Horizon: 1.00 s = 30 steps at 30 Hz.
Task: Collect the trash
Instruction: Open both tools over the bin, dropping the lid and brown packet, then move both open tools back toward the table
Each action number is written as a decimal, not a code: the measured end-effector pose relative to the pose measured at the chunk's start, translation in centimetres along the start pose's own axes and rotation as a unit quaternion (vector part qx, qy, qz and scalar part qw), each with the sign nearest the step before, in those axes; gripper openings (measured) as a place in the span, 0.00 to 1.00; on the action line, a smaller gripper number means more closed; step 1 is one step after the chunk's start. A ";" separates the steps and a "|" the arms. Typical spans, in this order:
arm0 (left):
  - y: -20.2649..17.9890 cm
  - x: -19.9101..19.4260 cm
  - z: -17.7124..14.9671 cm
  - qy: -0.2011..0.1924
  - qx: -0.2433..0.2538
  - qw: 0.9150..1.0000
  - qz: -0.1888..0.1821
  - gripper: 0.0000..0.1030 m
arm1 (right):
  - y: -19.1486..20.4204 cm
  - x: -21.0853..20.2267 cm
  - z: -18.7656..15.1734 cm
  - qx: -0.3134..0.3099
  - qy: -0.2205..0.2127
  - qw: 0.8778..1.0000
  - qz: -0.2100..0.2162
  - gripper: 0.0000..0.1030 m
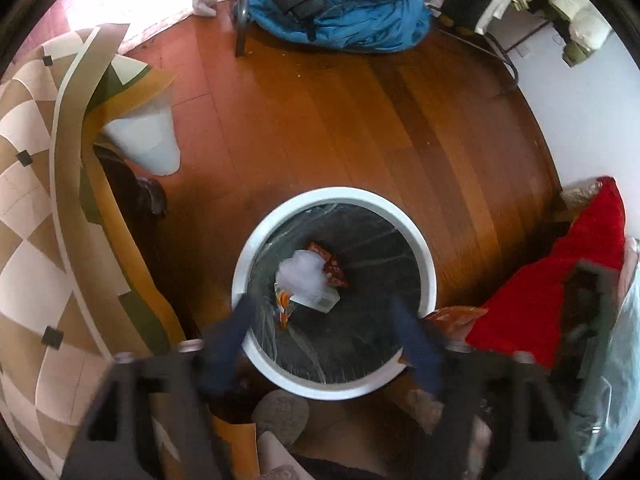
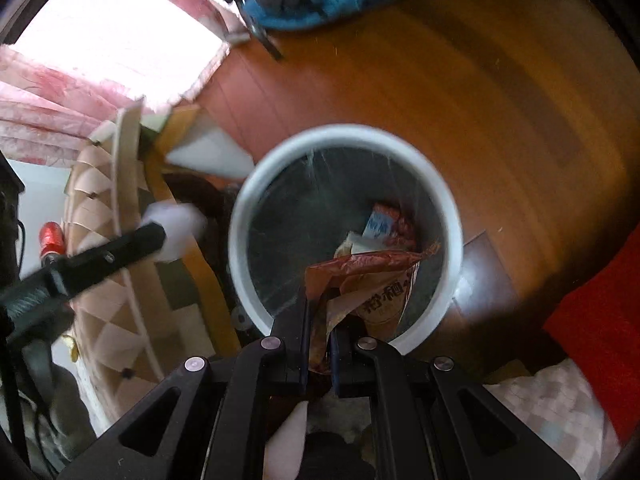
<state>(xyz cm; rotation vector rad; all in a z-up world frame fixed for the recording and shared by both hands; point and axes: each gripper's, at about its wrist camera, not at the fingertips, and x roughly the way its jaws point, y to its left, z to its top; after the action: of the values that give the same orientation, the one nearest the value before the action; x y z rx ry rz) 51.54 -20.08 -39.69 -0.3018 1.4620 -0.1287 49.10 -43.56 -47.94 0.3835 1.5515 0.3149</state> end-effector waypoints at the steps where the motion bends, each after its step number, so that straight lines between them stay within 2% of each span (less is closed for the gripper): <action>1: 0.1 0.0 -0.3 0.000 -0.002 1.000 0.002 0.87 | -0.1 0.7 0.2 -0.001 0.008 1.000 -0.003 0.10; 2: 0.1 -0.1 -0.4 -0.001 -0.002 1.000 0.008 0.87 | -0.3 1.7 0.5 -0.001 0.021 1.000 -0.014 0.16; 3: 0.3 0.0 -0.4 -0.003 -0.001 1.000 0.022 0.88 | -0.6 2.5 0.7 0.001 0.030 0.999 -0.029 0.33; 4: 0.5 0.1 -0.5 -0.004 0.001 1.000 0.031 0.93 | -0.9 3.0 0.8 0.005 0.034 0.999 -0.039 0.58; 5: 0.5 0.2 -0.7 -0.005 0.001 0.999 0.039 0.96 | -0.9 3.5 0.9 0.009 0.035 0.998 -0.050 0.70; 6: 0.8 0.5 -0.9 -0.007 0.002 0.999 0.049 0.98 | -1.1 3.6 1.0 0.011 0.033 0.998 -0.061 0.87; 8: 1.2 0.6 -1.3 -0.011 0.003 0.998 0.066 0.98 | -1.0 3.4 0.9 0.006 0.024 0.996 -0.082 0.90; 10: 1.5 0.9 -1.8 -0.014 0.006 0.996 0.085 0.98 | -0.8 3.2 0.6 0.002 0.019 0.993 -0.115 1.00; 16: 1.1 1.2 -2.9 -0.014 0.020 0.993 0.114 0.98 | -1.1 2.4 0.4 0.000 0.000 0.984 -0.179 1.00; 25: 0.0 -0.6 -3.8 -0.034 0.035 0.991 0.121 0.98 | -1.1 -0.3 0.3 0.009 -0.019 0.982 -0.186 1.00; 30: -0.7 -3.6 -4.5 -0.062 0.035 0.991 0.113 0.98 | -0.2 -3.3 -0.6 0.013 -0.041 0.984 -0.174 1.00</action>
<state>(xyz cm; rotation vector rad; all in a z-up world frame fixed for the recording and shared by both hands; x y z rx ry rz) 46.73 -20.39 -36.40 -0.0840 1.3559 0.0215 48.54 -45.16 -45.05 0.1392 1.5103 0.0057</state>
